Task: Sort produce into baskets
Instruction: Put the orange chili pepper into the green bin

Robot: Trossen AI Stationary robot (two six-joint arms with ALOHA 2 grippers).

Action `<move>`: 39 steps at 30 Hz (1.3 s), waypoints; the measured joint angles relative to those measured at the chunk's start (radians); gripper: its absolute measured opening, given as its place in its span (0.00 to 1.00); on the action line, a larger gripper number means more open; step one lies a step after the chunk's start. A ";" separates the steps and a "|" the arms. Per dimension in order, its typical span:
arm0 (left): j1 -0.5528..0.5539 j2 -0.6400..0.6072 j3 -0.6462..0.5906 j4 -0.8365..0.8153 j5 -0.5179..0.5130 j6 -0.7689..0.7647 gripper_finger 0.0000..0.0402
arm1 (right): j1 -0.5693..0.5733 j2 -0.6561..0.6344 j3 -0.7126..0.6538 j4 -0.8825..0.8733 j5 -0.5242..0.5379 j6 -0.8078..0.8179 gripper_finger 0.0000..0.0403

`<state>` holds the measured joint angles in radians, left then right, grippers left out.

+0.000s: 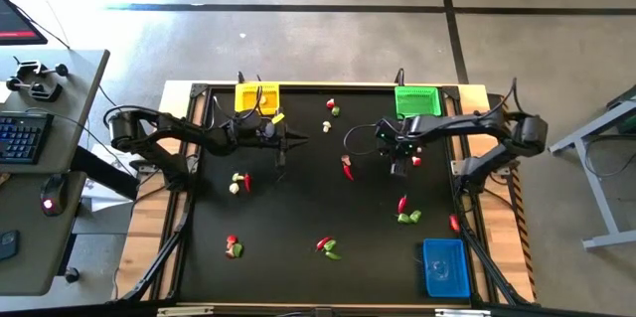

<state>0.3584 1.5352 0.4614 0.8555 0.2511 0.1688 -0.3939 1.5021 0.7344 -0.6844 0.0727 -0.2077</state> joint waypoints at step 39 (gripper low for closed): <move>-0.020 0.000 0.000 -0.002 0.001 -0.007 0.09 | 0.707 -0.005 0.168 0.255 -0.124 0.821 0.33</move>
<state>0.3382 1.5352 0.4614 0.8532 0.2522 0.1616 0.3133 1.4971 0.9024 -0.4292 -0.0511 0.6134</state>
